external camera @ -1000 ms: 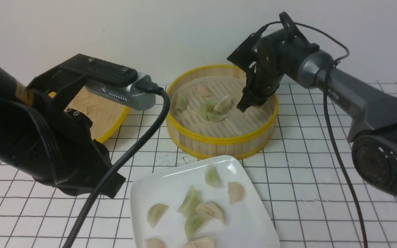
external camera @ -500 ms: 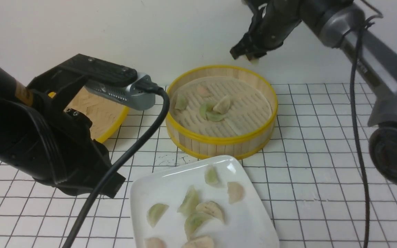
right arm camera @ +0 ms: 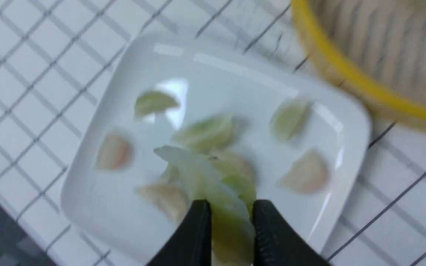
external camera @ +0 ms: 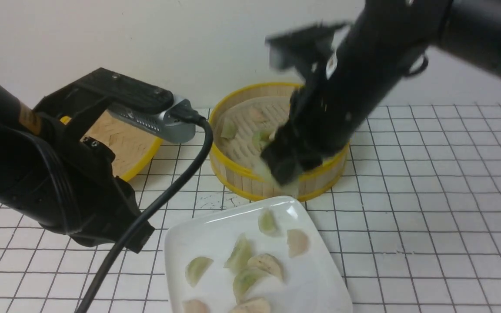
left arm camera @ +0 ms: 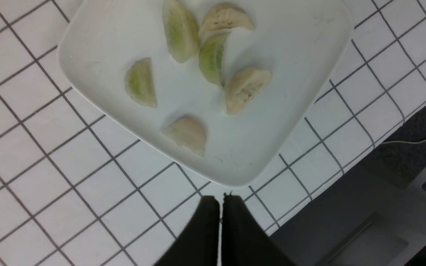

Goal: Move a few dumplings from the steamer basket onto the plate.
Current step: Use the right arm to put the dumpling into the plate

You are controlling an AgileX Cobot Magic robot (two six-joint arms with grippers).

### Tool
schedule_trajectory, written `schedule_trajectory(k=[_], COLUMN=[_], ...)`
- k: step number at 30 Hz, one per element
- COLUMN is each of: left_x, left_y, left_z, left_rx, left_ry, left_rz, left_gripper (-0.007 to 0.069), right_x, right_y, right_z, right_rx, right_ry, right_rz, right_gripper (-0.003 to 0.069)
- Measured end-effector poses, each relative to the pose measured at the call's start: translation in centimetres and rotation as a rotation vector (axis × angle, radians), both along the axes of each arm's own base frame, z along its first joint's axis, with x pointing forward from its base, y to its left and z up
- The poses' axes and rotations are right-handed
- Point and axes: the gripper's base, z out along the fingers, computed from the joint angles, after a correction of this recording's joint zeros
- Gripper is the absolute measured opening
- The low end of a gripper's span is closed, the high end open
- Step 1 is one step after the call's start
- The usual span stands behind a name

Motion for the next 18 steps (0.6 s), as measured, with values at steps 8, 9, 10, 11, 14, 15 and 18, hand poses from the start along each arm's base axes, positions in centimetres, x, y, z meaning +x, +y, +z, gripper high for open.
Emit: schedule_trajectory(k=[8,9,10,11,14,15,18], left_x=[0.0,0.0,0.0,0.0,0.0,0.0,0.0], left_y=[0.0,0.0,0.0,0.0,0.0,0.0,0.0], left_z=[0.0,0.0,0.0,0.0,0.0,0.0,0.0], left_rx=[0.006,0.007,0.007,0.007,0.007,0.007,0.007], left_ry=[-0.008,-0.008,-0.009,-0.009,-0.009,-0.009,-0.009], left_rz=[-0.016,-0.017,-0.019,-0.019,-0.019,-0.019,-0.019], left_gripper=[-0.0006,-0.0006,-0.0006,-0.0006,-0.0006,-0.0006,-0.0006], right_x=[-2.4,-2.2,-2.0,-1.9,-1.8,-1.8,-1.6], right_y=[0.5,0.6,0.7,0.8,0.9,0.9,0.8], right_z=[-7.4,-7.9,-8.2,-8.5,-8.8,-8.8,-8.4], right_rx=[-0.093,-0.091,-0.088,-0.087,-0.09,-0.092,-0.108], right_ry=[0.137,0.132,0.128,0.127,0.131,0.131,0.123], right_rz=[-0.061,-0.067,-0.073,-0.077,-0.086,-0.087,-0.084], right_gripper=[0.0126,0.0143,0.0165,0.0197,0.0308,0.035,0.0437])
